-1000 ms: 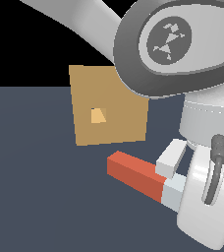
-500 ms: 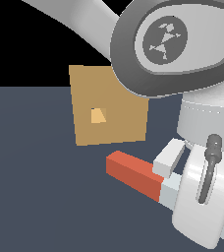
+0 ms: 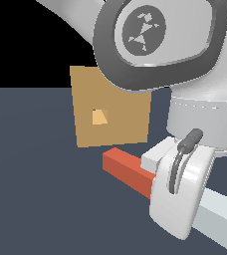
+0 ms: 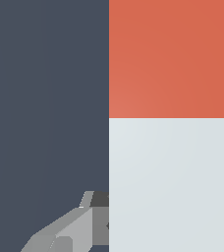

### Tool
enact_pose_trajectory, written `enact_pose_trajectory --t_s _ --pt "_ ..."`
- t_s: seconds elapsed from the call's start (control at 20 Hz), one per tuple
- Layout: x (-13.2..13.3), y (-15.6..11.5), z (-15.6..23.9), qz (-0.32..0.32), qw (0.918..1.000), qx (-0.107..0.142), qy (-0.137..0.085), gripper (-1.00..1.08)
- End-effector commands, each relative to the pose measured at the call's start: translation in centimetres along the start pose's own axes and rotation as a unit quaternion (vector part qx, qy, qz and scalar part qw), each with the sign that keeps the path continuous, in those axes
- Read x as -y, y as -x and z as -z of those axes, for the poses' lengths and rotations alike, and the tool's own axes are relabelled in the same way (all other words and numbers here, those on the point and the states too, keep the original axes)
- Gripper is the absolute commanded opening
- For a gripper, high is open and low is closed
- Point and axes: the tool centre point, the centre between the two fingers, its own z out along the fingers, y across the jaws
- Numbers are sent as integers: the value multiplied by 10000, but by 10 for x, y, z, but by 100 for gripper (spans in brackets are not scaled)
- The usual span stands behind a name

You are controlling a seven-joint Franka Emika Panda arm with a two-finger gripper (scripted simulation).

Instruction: Insert the peg into the horizontal hole in a box.

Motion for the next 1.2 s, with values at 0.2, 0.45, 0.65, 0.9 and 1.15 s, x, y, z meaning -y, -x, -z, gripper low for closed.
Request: enact_pose_trajectory --t_s 0.2,0.45,0.65,0.9,1.15 --pt "12 -17 14 -480 9988 23 16 -100" --pt "22 -35 24 -933 9956 22 18 -100" --pt "30 -52 33 -1338 9910 22 20 -100" --pt "38 -77 46 -1898 9818 21 23 -100" --pt "42 -100 57 -2402 9707 20 25 -100"
